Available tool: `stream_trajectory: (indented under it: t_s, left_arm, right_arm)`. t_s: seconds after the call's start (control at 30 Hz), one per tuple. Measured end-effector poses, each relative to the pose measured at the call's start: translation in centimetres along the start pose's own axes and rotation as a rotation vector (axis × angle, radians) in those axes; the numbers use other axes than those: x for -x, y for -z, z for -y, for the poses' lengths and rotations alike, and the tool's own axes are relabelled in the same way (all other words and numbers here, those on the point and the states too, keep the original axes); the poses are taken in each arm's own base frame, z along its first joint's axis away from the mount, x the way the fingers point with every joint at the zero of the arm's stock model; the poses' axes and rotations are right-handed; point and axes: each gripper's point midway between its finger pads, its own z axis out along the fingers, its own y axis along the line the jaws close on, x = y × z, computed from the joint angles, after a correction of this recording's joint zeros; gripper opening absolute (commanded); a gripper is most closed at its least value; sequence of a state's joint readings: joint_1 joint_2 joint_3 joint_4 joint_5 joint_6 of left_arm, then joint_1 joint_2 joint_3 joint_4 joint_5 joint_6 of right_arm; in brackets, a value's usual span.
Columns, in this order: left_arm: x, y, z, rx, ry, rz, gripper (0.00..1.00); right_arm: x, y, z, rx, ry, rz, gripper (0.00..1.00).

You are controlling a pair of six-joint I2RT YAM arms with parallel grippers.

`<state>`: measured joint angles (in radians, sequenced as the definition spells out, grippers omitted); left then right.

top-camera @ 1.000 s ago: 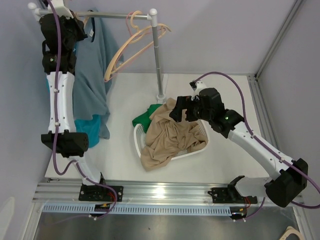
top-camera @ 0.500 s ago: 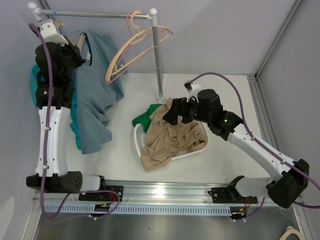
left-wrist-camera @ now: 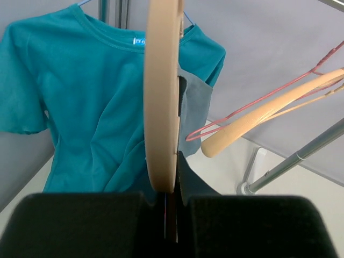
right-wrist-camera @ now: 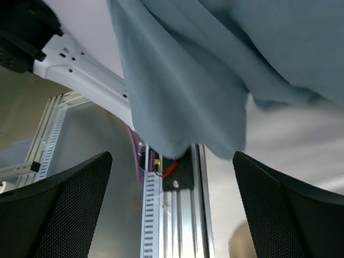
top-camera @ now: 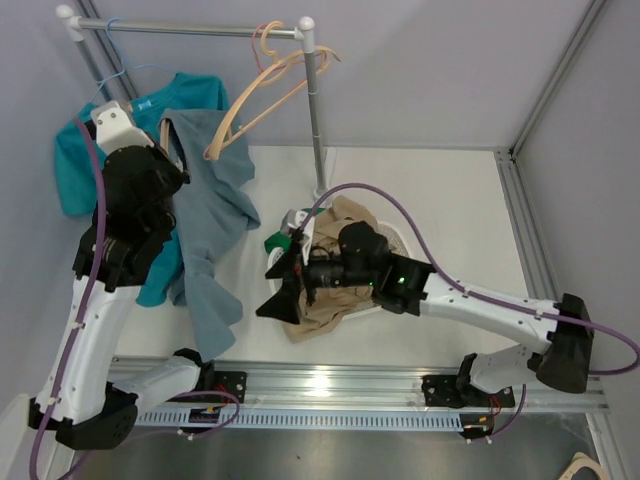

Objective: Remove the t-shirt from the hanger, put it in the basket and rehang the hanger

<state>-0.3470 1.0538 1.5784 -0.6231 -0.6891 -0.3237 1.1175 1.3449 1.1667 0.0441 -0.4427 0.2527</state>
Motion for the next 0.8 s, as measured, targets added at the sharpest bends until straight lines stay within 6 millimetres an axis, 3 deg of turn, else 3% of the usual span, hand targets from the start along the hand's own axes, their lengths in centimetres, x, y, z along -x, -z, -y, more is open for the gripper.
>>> stream_trajectory:
  t_s: [0.23,0.4,0.47,0.5,0.53,0.57,0.7,0.8]
  left_arm:
    - [-0.4,1.7,-1.1,0.061,-0.008,-0.002,0.01]
    - [-0.7,1.9,-1.3,0.071,-0.006,-0.008,0.01]
    - [-0.7,1.9,-1.2,0.071,-0.005,-0.007,0.01]
    - [-0.8,1.9,-1.2,0.072,-0.006,-0.008,0.01]
    - [-0.8,1.8,-1.2,0.071,-0.005,-0.007,0.01]
    - [-0.9,1.7,-1.1,0.071,-0.005,-0.007,0.01]
    - [-1.0,0.9,-0.5,0.077,-0.023,-0.002,0.01]
    - [-1.7,-0.4,0.4,0.087,-0.067,-0.019,0.01]
  right_arm:
    - [-0.3,-6.6,-1.8,0.103,0.076,0.046,1.00]
    - [1.3,-10.1,-2.5,0.152,0.108,0.093,0.98]
    - [1.7,-10.9,-2.8,0.170,0.116,0.104,0.80]
    - [1.8,-11.2,-3.0,0.179,0.118,0.107,0.62]
    - [1.7,-11.4,-3.2,0.191,0.119,0.107,0.27]
    - [1.5,-11.5,-3.4,0.200,0.111,0.101,0.18]
    - [0.5,-11.6,-4.4,0.219,0.090,0.079,0.15]
    - [-1.0,-11.0,-4.8,0.196,0.081,0.060,0.00]
